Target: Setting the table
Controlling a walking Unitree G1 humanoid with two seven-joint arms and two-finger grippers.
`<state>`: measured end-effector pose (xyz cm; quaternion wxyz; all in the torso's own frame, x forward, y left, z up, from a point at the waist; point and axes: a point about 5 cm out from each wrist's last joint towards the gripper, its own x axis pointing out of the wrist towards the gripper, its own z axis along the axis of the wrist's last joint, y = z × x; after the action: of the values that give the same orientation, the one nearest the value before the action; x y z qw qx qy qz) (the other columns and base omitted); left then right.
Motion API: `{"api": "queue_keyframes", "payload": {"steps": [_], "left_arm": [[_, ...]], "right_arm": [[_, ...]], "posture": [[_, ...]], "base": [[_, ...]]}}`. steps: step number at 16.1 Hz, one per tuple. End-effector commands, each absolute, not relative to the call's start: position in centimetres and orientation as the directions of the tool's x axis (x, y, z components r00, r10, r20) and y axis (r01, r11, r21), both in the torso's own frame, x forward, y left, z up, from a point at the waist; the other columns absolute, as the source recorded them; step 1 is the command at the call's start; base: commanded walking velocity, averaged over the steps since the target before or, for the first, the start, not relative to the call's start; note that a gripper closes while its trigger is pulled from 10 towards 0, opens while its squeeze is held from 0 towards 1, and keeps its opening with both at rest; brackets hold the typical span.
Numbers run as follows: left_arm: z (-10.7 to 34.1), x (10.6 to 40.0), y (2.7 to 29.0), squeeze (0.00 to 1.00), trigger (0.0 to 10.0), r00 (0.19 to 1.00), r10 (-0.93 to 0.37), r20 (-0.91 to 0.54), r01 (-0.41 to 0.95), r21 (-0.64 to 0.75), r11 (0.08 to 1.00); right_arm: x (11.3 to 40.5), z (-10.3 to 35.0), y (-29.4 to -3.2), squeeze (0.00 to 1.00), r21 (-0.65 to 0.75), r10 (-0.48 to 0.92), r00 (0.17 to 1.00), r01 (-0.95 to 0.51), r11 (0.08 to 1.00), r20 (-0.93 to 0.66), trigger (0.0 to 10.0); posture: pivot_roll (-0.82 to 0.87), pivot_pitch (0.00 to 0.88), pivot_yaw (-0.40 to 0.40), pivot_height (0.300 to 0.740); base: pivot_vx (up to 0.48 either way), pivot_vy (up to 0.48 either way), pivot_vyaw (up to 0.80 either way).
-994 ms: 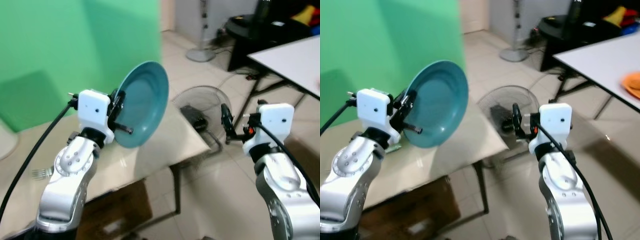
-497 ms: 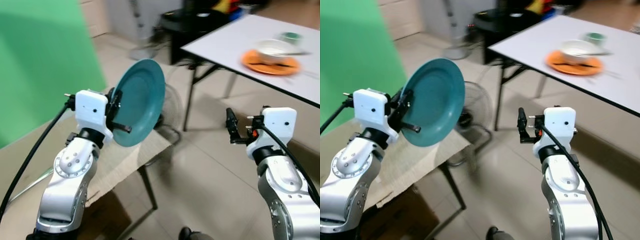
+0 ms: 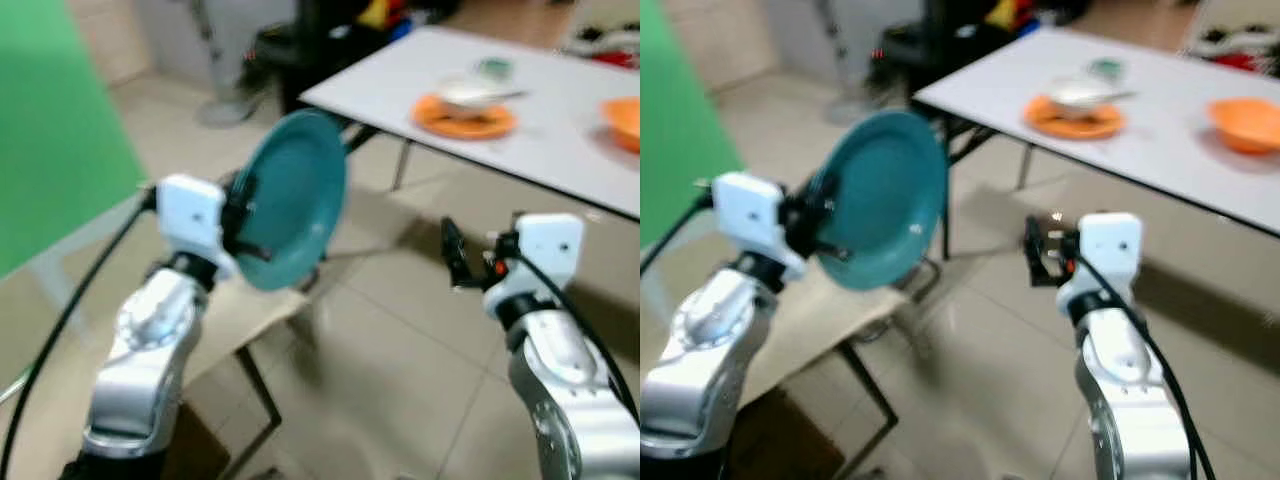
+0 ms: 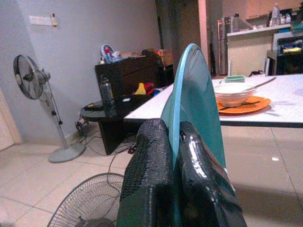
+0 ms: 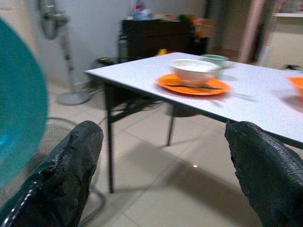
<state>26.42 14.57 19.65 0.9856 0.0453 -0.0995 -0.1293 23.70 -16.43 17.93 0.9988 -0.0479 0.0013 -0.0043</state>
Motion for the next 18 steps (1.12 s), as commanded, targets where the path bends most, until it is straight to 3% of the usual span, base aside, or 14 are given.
{"api": "queue_keyframes", "payload": {"steps": [1, 13, 18], "left_arm": [[20.2, 26.4, 14.0, 0.0, 10.0, 0.934, -0.289, 0.211, 0.272, 0.107, 0.956], [17.2, 26.3, 12.4, 0.0, 10.0, 0.923, -0.369, 0.11, 0.352, 0.148, 0.924], [16.9, 26.5, 12.0, 0.0, 10.0, 0.924, -0.365, 0.113, 0.353, 0.117, 0.928]], "right_arm": [[23.5, 18.2, -16.8, 0.0, -0.101, -0.025, 1.0, 0.027, 0.995, 0.014, 10.0], [22.5, 17.1, -17.5, 0.0, -0.145, -0.078, 0.996, 0.072, 0.987, -0.035, 10.0], [22.8, 17.3, -17.7, 0.0, -0.122, -0.077, 0.997, 0.073, 0.99, -0.031, 10.0]], "posture": [[0.05, 0.0, 0.079, 0.74], [0.01, 0.0, 0.1, 0.74], [0.01, 0.0, 0.091, 0.74]], "base": [[0.0, 0.0, -0.8], [0.0, 0.0, -0.8], [0.291, 0.0, -0.75]]}}
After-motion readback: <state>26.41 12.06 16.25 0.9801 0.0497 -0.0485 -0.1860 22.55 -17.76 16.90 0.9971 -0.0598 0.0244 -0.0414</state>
